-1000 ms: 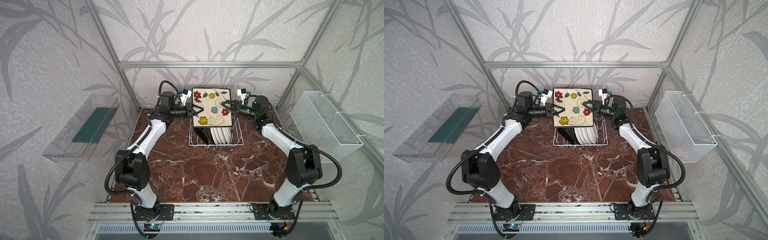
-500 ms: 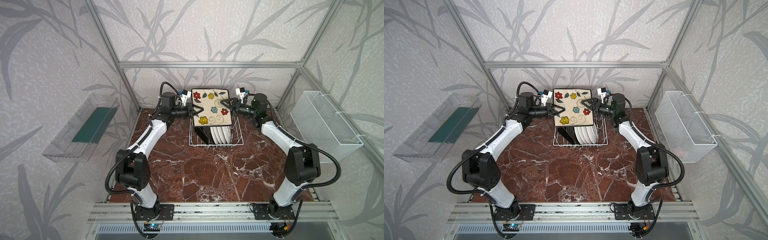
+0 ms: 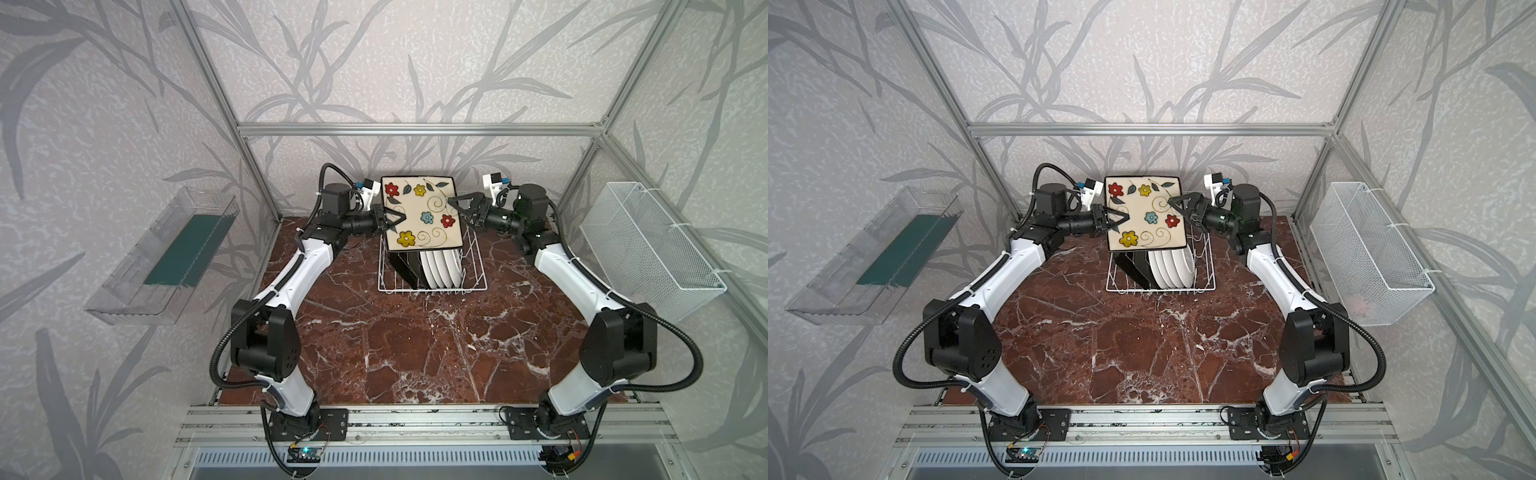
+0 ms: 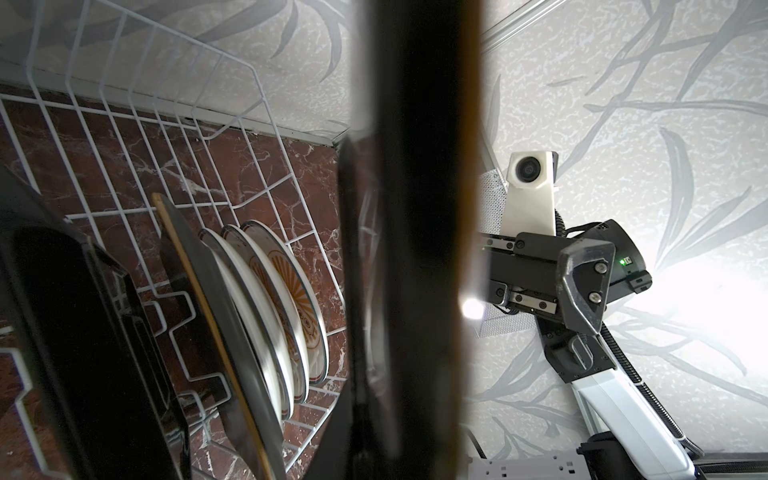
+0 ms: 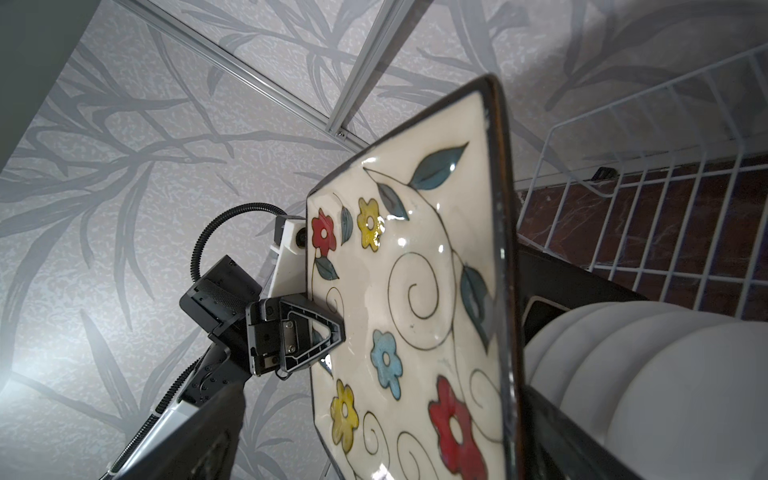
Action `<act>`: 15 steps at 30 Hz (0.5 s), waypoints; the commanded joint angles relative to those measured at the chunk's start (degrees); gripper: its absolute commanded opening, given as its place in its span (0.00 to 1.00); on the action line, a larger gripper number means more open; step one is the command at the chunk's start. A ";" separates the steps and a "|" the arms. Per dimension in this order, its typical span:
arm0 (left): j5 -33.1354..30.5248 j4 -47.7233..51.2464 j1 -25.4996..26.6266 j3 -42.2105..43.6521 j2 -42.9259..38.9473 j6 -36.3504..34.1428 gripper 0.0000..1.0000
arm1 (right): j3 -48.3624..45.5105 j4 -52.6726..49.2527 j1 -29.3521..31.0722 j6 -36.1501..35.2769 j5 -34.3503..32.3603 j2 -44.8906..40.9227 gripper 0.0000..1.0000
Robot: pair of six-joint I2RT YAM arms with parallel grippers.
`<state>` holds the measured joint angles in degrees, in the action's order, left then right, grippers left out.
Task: Unload the plates from the dish rack
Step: 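Carry the flower plate away with the left gripper while the right gripper releases it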
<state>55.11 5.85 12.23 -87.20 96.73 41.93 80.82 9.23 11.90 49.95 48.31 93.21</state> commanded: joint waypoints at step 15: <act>-2.47 24.86 -7.20 -23.17 -6.08 -21.09 0.00 | -1.35 -27.28 0.40 -33.47 -11.45 -18.31 0.99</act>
<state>50.33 30.44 6.00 -103.15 96.64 27.55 80.38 -11.92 12.03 24.69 39.90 77.95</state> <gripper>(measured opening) 0.164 0.991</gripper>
